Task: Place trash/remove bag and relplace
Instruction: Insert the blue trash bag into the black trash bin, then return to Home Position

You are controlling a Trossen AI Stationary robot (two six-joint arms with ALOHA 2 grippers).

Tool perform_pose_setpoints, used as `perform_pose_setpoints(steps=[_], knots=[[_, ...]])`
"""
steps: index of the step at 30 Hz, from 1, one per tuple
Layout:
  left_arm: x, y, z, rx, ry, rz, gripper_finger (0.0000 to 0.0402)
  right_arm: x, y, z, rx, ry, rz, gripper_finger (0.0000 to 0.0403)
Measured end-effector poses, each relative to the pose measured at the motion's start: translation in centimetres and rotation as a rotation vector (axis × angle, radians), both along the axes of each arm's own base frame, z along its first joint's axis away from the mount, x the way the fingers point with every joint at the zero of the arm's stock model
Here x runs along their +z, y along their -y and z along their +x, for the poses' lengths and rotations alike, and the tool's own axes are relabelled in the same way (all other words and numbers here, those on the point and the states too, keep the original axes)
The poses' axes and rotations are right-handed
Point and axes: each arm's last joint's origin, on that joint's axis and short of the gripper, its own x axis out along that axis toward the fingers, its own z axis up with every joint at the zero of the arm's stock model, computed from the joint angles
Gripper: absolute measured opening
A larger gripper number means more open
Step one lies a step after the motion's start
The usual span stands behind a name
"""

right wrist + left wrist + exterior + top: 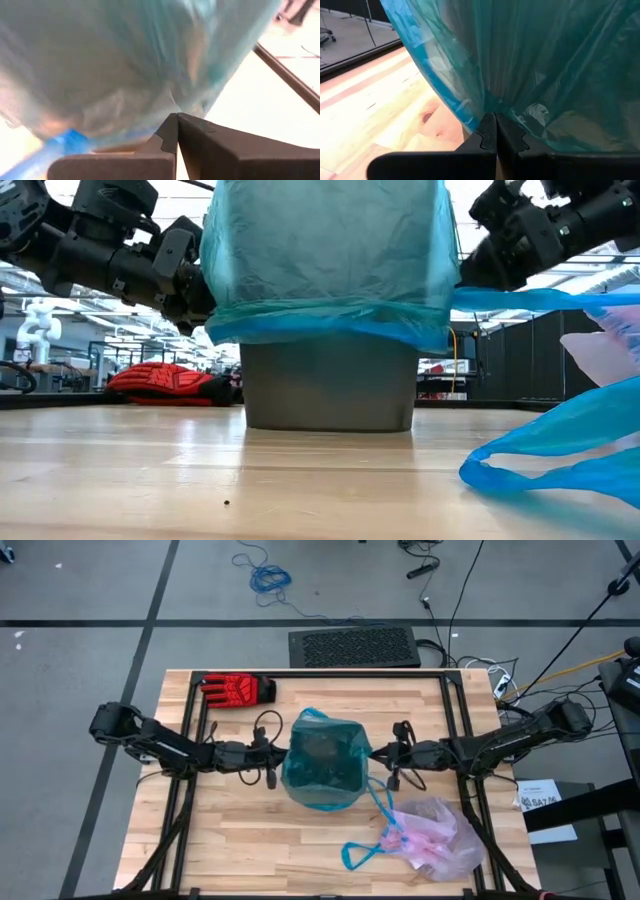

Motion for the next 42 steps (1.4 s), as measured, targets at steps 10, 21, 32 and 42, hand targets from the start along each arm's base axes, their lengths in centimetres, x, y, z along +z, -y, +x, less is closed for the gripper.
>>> perform_pose_setpoints(steps=[10,21,32,42], knots=[[0.4,0.0,-0.4,-0.001,-0.012,0.028,0.0000,-0.8,-0.5,-1.8,0.000,0.009,0.007,0.0000],[3.0,-0.4,-2.5,0.009,-0.007,0.123,0.0000,2.4,-0.4,-4.2,0.131,0.168,-0.053,0.0000],[5.6,-2.1,-5.6,0.078,0.023,0.217,0.0000,-0.3,1.0,-8.6,0.228,0.502,-0.026,0.0000],[6.3,-5.2,-6.7,0.102,0.075,0.197,0.0000,-0.9,2.4,-9.9,0.218,0.565,-0.058,0.0000]])
